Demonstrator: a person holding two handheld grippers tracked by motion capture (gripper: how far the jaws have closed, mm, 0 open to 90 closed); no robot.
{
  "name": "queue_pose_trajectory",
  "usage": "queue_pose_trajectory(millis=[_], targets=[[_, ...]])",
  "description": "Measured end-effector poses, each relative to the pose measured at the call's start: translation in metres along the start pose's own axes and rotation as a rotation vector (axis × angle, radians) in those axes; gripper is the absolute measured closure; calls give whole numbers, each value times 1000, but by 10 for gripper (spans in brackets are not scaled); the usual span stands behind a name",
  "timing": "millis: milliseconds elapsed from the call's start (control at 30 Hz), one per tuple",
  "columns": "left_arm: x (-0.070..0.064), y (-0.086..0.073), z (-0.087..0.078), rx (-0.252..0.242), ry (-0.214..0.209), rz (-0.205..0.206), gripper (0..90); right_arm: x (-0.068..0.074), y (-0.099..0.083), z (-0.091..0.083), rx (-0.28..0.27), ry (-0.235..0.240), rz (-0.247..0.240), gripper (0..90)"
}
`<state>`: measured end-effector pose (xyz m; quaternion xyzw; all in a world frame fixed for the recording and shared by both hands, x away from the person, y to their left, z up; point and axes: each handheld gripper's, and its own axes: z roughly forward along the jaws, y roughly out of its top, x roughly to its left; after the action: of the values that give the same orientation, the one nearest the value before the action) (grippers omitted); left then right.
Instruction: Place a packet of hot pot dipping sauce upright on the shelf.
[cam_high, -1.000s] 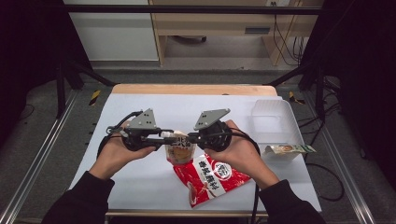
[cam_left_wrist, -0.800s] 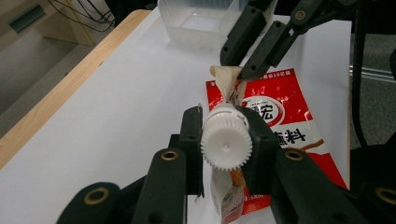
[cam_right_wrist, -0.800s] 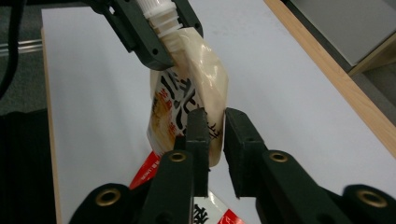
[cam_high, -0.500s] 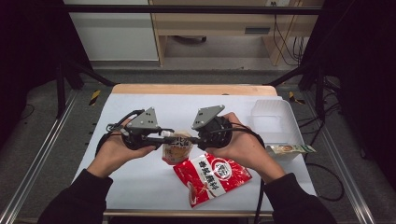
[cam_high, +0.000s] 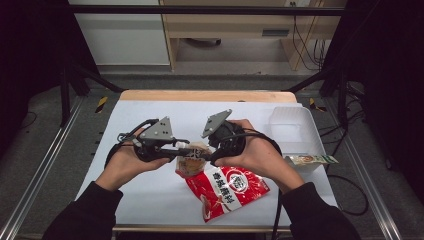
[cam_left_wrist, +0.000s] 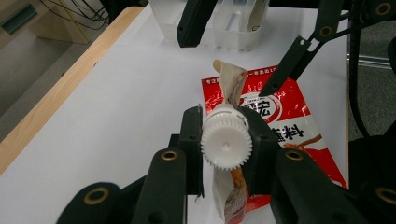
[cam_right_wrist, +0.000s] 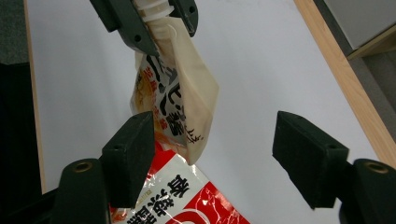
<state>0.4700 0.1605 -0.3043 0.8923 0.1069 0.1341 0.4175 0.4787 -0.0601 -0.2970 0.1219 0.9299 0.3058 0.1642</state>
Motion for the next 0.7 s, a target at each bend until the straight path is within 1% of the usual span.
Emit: queue_pose_trajectory(millis=[33,67,133,200,233,333,367,400,433,467,500,567,667,700], targets=[[0,0,0,3,0,4,727,-1,0,0,-2,7,7,315],[-1,0,0,1,0,4,727,-1,1,1,-7,15,20,344],[-2,1,1,2,-5,8,728,-1,2,1,-10,24,-4,384],[-3,2,2,1,-8,7,727,1,3,2,2,29,-23,463],[-3,2,2,1,-9,10,727,2,4,3,9,28,-31,477],[-3,2,2,-4,-12,8,727,5,6,6,22,44,-51,611],[-3,2,2,-4,-12,8,727,5,6,6,26,41,-54,677],[-3,2,2,-4,-12,6,727,5,6,6,27,48,-59,728],[-3,2,2,-8,-12,2,727,6,6,7,30,58,-53,764],[-3,1,2,-11,-13,-2,727,6,6,7,31,59,-58,796],[-2,0,2,-13,-12,0,726,6,7,7,29,60,-58,822],[-1,-2,2,-25,-14,-18,726,7,8,6,31,52,-58,861],[0,-5,2,-44,-13,-35,723,7,9,5,29,44,-47,875],[0,-6,2,-53,-12,-43,720,6,10,4,30,39,-51,877]])
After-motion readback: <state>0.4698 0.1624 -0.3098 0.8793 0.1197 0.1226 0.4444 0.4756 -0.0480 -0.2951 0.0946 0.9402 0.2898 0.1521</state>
